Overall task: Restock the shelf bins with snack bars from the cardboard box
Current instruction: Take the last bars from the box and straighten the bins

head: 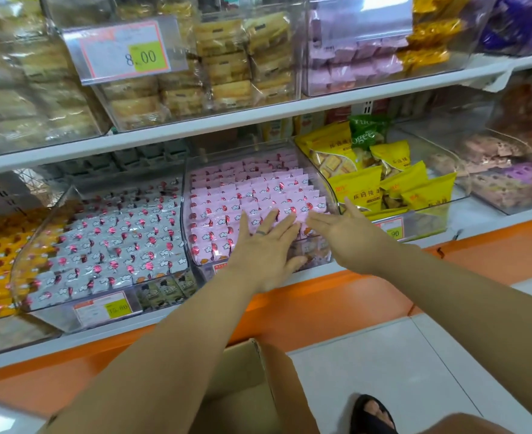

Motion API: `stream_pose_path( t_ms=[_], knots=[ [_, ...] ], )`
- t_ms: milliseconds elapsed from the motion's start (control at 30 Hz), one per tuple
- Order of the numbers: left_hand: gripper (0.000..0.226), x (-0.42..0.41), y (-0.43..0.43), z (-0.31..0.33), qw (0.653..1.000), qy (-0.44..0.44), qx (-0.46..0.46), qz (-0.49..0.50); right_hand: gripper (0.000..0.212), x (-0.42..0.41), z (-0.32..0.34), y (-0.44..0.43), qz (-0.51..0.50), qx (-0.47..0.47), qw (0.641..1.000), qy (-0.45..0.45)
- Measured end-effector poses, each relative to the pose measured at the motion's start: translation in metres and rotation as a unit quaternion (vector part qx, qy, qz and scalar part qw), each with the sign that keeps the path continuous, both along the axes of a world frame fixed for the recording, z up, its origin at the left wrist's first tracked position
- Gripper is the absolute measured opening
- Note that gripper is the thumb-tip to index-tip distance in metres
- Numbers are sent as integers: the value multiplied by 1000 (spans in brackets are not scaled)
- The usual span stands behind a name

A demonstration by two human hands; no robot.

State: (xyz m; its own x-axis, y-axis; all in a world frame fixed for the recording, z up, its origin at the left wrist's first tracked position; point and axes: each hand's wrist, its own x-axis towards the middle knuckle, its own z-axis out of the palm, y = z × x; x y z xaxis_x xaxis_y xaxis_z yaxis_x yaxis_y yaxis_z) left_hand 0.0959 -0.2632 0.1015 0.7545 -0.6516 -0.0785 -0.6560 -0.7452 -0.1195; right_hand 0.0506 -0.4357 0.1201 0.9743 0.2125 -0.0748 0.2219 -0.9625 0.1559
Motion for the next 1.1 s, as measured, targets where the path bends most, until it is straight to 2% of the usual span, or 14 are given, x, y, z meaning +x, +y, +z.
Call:
stream_pose_path(
  t_ms=[167,233,367,433,533,633,700,767,833,933,1000,1100],
  knots=[
    [60,1,-1,19,1000,0,2,-30,52,15,33,0,-11,77,996,41],
    [60,-2,4,21,999,-1,10,-41,48,13,40,3,-8,67,997,30],
    [62,-9,5,14,998,10,-44,-41,48,1,21,5,-14,-20,994,-107],
    [63,-9,2,8,997,2,-53,-47,50,-9,10,4,-28,-20,989,-146],
    [65,-5,-2,1,999,-1,-28,-42,65,-15,-2,1,-52,41,994,-90],
    [63,1,-7,-1,999,8,-25,-21,81,-9,-17,-3,-62,55,996,-17],
    [59,0,-14,4,999,2,-37,-6,77,-5,-21,-5,-60,86,994,-11],
    [48,-3,-23,16,998,-6,-57,4,65,-2,-9,-3,-62,140,988,-19],
    [40,-9,-27,27,997,-9,-73,9,52,-4,12,0,-65,125,990,-26],
    [44,-18,-15,29,993,-25,-106,34,43,-12,21,7,-66,110,989,-76],
    [45,-25,2,21,989,-49,-127,60,45,-17,9,17,-37,104,988,-106],
    [48,-28,35,12,986,-102,-81,102,56,-12,-13,44,-9,120,991,-57]
  ],
)
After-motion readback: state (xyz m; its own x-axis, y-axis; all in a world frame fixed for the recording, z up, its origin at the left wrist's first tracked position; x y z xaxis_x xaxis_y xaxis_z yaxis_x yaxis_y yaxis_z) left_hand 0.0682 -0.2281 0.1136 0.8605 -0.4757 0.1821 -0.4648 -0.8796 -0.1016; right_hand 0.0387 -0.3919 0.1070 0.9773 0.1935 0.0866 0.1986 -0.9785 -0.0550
